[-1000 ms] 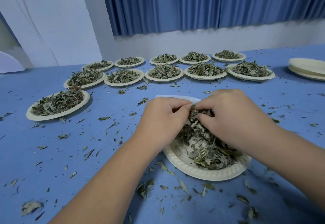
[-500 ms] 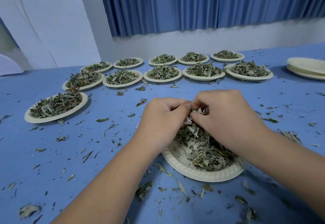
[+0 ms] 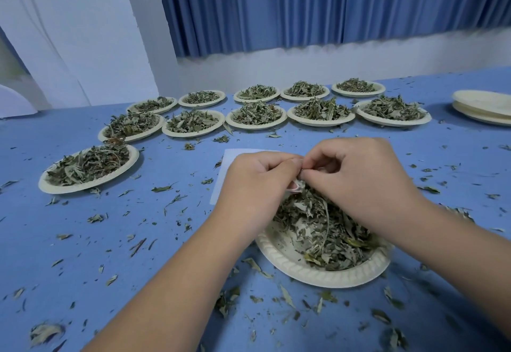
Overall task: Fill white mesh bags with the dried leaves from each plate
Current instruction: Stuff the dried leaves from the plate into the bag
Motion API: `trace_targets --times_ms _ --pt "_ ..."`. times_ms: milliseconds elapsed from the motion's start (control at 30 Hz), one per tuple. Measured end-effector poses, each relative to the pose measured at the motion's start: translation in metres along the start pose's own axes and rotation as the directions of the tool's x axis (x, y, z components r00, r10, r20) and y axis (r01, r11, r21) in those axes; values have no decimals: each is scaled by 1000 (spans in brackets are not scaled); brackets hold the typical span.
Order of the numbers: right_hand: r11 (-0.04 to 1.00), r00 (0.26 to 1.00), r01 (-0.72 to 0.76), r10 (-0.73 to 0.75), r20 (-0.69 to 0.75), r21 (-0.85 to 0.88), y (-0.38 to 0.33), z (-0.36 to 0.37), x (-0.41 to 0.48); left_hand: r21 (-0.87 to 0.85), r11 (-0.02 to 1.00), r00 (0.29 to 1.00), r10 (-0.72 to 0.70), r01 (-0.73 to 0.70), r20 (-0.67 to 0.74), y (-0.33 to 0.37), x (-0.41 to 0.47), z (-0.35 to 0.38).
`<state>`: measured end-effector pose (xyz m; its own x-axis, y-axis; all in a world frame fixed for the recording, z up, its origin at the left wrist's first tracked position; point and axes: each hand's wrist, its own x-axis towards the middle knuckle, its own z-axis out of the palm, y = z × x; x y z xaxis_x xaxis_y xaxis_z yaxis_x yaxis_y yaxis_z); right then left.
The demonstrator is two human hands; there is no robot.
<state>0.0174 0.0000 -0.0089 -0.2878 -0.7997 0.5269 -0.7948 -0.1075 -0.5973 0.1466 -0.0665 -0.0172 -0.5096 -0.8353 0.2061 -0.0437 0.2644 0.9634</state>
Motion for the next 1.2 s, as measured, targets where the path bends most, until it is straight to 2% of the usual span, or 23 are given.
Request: trace_targets --times_ms 200,400,567,700,900,1000,1100,1200 --pt "959 994 -61 34 100 276 6 -8 3 -139 989 997 -60 53 -42 3 1 -6" --pt "906 989 -135 99 110 401 11 -3 5 -190 978 996 -93 89 -13 6 -1 -4" --pt "901 982 -178 136 132 395 17 -3 9 -210 973 996 -91 91 11 4 -1 -3" --pt "860 944 -297 199 265 415 17 -5 12 -242 964 994 -101 107 39 4 -1 -2" --pt "873 902 -309 143 409 377 16 -14 14 -300 949 996 -80 91 50 4 -1 -3" --pt "812 875 -386 171 453 438 16 -12 15 -285 954 995 -75 90 62 7 -2 -2" --pt "791 883 -401 201 423 461 14 -10 16 -206 977 998 -44 54 54 9 -4 0" --pt "878 922 -333 226 315 343 13 -7 16 -118 993 999 11 -6 44 9 -6 4"
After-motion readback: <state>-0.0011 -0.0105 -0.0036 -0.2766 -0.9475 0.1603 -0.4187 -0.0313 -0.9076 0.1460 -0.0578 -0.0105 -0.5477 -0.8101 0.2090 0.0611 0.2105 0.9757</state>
